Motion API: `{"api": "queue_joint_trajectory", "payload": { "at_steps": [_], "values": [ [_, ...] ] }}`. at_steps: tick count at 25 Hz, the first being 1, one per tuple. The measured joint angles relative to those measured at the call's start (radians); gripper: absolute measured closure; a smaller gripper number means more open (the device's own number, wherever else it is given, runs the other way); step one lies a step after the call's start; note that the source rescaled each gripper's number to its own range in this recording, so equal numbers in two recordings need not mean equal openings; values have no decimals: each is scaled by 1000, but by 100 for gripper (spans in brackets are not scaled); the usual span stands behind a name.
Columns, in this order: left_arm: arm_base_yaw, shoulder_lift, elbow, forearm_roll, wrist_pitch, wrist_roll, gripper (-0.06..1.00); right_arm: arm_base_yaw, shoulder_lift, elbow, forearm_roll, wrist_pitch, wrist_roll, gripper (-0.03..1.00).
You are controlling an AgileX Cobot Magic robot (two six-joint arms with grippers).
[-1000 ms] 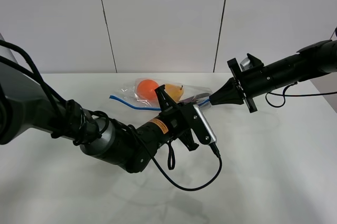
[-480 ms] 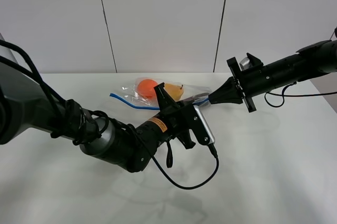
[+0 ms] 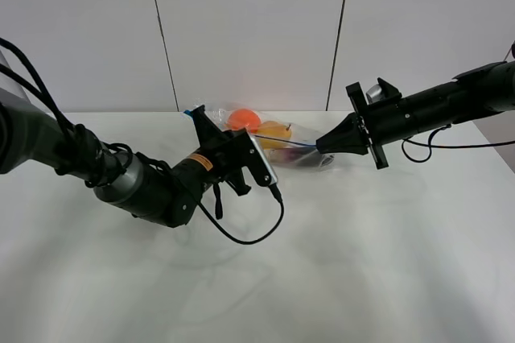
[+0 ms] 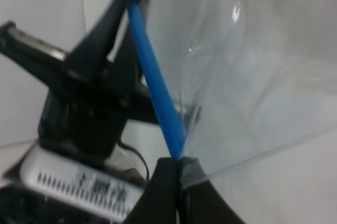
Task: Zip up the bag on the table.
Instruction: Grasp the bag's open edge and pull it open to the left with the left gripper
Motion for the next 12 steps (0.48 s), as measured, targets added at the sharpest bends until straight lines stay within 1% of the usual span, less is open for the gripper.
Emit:
{"api": "queue_joint_trajectory", "payload": {
  "at_steps": [2, 8, 12],
  "values": [
    [32, 0, 0, 16, 1, 11, 94, 2, 0, 0, 2, 0, 0, 97],
    [135, 1, 0, 107, 4, 18, 94, 3, 0, 0, 6, 1, 0, 97],
    [199, 1, 0, 131, 4, 28, 94, 3, 0, 0, 14, 1, 0, 97]
  ]
}}
